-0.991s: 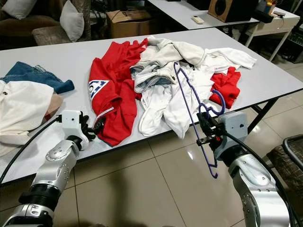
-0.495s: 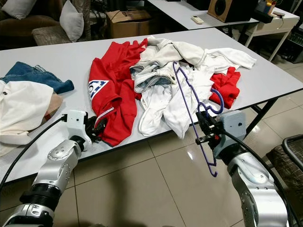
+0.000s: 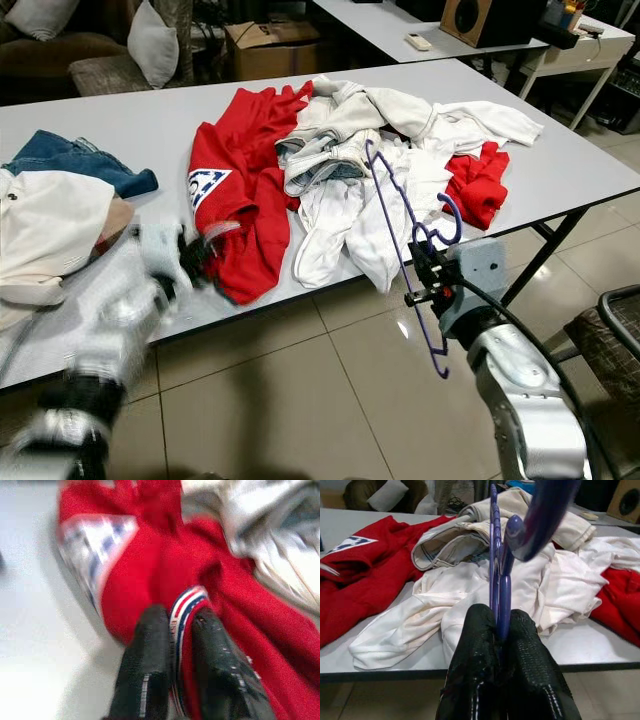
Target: Hang hanger
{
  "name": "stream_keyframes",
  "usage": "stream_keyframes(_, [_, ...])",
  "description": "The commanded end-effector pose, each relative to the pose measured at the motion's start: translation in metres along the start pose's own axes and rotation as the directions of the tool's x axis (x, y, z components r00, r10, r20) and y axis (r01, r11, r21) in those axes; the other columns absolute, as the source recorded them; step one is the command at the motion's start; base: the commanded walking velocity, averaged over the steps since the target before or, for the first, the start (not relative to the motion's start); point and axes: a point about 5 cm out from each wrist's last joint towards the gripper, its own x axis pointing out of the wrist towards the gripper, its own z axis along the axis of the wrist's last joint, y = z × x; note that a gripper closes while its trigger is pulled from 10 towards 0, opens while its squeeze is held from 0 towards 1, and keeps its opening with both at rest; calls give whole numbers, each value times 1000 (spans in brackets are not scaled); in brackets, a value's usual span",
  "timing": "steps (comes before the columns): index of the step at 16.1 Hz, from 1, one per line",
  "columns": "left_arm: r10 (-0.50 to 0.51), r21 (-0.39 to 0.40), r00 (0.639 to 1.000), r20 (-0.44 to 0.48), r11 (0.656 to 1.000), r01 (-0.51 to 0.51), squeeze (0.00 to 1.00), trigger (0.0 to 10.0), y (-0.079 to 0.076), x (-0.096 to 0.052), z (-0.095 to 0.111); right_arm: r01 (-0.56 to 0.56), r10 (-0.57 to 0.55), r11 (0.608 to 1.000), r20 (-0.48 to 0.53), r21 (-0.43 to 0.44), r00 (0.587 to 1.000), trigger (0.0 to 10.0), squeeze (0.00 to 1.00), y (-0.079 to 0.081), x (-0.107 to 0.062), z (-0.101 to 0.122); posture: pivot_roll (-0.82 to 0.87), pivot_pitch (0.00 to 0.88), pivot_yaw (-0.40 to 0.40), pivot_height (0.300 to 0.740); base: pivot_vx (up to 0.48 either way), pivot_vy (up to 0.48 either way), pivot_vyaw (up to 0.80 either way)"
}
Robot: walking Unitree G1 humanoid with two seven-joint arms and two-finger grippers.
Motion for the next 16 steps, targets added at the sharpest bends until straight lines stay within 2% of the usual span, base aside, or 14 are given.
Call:
stream_keyframes(1, [18,65,999,33,998,-20,0,0,8,6,16,37,-37,999,20,-9,999,10000,0,-5,1,2,-180,0,16,740,0,0,0])
stream_keyframes(3, [30,229,995,98,972,-52,0,0,23,15,50,70,-70,998,32,2,997,10000,0,-7,1,1,-173,0,35,740,0,0,0])
stream_keyframes(4, [41,385,978,205,915,-119,0,0,34,21,95,103,-103,995,50,7,993,10000,0,-11,2,3,-173,0,42,740,0,0,0])
stream_keyframes(5, [27,447,965,260,883,-145,0,0,36,22,116,116,-117,993,59,10,991,10000,0,-13,2,3,-171,0,56,740,0,0,0])
stream_keyframes(6, [-52,561,937,345,812,-161,0,0,31,21,150,148,-149,989,79,21,986,10000,0,-17,2,6,-169,0,61,740,0,0,0])
stream_keyframes(7, [-215,688,903,371,718,-111,0,0,11,17,171,188,-191,981,94,35,977,10000,0,-23,-1,6,-166,0,78,740,0,0,0])
stream_keyframes(8, [-286,729,892,350,681,-68,0,0,0,15,169,198,-201,979,95,40,975,10000,0,-24,-2,6,-166,0,80,740,0,0,0])
stream_keyframes(10, [-462,806,864,201,579,123,0,0,-30,13,137,217,-221,975,96,51,971,10000,0,-25,-5,5,-168,0,84,740,0,0,0])
stream_keyframes(11, [-515,808,851,99,540,233,0,0,-42,12,109,220,-224,974,93,53,970,10000,0,-25,-7,3,-169,0,85,740,0,0,0])
stream_keyframes(12, [-574,779,815,-80,474,410,0,0,-62,8,57,221,-225,974,86,53,971,10000,0,-23,-9,0,-181,0,86,740,0,0,0])
stream_keyframes(13, [-594,752,793,-137,458,473,0,0,-70,3,39,220,-223,974,83,51,971,10000,0,-22,-10,-1,-184,0,85,740,0,0,0])
stream_keyframes(14, [-587,703,791,-175,488,517,0,6471,-82,-1,16,216,-219,975,77,47,973,10000,0,-20,-12,-1,-196,0,82,740,0,0,0])
stream_keyframes(15, [-575,632,802,-162,563,532,0,10000,-88,0,8,217,-219,975,68,38,973,10000,0,-22,-14,-1,-201,0,77,740,0,0,0])
stream_keyframes(16, [-572,617,807,-146,585,526,573,10000,-88,0,9,218,-220,975,66,35,973,10000,0,-24,-15,-1,-205,0,74,740,0,0,0])
